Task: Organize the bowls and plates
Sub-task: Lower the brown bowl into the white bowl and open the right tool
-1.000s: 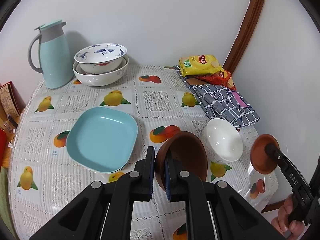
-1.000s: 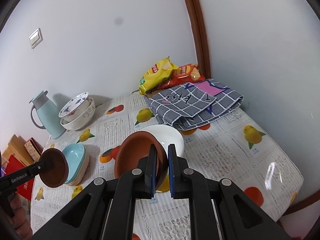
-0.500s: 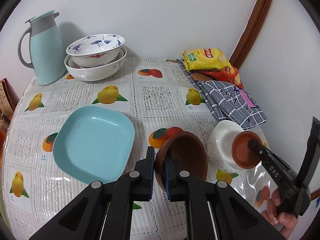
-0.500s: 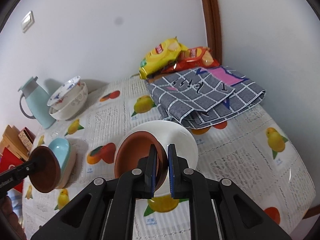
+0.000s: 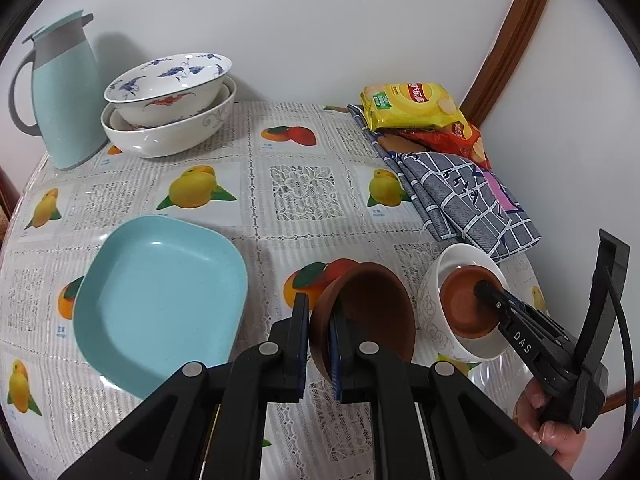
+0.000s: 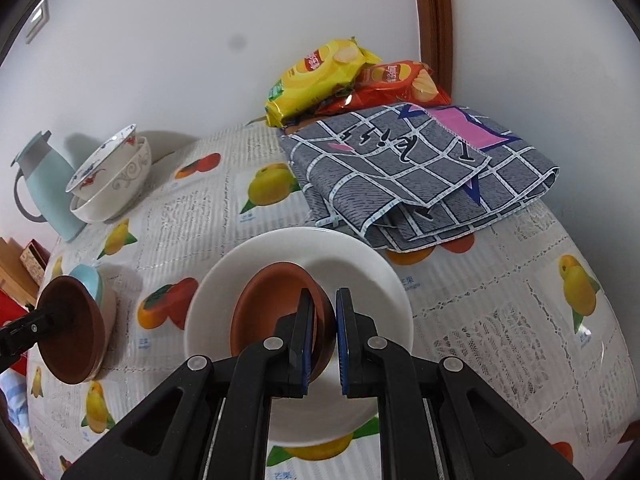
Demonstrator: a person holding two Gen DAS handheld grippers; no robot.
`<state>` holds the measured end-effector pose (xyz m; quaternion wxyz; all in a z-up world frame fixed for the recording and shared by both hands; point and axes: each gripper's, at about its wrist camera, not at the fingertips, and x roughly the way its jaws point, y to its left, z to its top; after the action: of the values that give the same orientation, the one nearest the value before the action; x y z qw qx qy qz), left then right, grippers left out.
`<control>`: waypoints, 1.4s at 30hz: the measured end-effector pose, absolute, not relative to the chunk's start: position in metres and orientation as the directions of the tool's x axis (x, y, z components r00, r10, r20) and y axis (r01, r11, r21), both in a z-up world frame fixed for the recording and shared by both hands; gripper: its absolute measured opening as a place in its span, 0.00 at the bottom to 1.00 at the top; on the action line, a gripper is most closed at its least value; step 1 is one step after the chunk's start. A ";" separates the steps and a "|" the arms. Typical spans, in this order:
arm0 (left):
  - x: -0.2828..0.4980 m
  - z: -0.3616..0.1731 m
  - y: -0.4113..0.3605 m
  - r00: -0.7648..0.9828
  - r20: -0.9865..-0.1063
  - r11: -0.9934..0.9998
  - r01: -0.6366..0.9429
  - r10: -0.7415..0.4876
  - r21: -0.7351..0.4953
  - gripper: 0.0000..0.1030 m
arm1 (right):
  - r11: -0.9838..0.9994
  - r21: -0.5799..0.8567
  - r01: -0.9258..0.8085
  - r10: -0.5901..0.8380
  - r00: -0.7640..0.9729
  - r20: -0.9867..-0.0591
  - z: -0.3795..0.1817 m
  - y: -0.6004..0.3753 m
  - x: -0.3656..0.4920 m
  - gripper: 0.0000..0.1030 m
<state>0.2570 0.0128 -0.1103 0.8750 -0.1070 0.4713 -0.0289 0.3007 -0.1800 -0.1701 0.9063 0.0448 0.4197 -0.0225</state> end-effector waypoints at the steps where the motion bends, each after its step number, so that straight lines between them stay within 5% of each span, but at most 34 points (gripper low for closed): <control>1: 0.258 -0.111 0.013 0.553 -0.819 0.976 -0.049 -0.152 -0.214 0.09 | 0.995 0.062 0.079 -0.004 0.644 -0.765 -0.171 -0.181 0.302 0.11; 27: 0.260 -0.116 0.026 0.554 -0.817 0.974 -0.046 -0.159 -0.221 0.09 | 0.990 -0.126 0.068 -0.143 0.532 -0.835 -0.189 -0.164 0.322 0.11; 42: 0.255 -0.115 0.038 0.561 -0.811 0.972 -0.042 -0.169 -0.232 0.09 | 0.973 -0.227 0.051 -0.220 0.510 -0.831 -0.192 -0.152 0.327 0.30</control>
<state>0.2546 0.0384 -0.1145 0.8762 -0.1129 0.4672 -0.0361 0.3272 -0.1525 -0.1924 0.8647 -0.0868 0.4885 -0.0784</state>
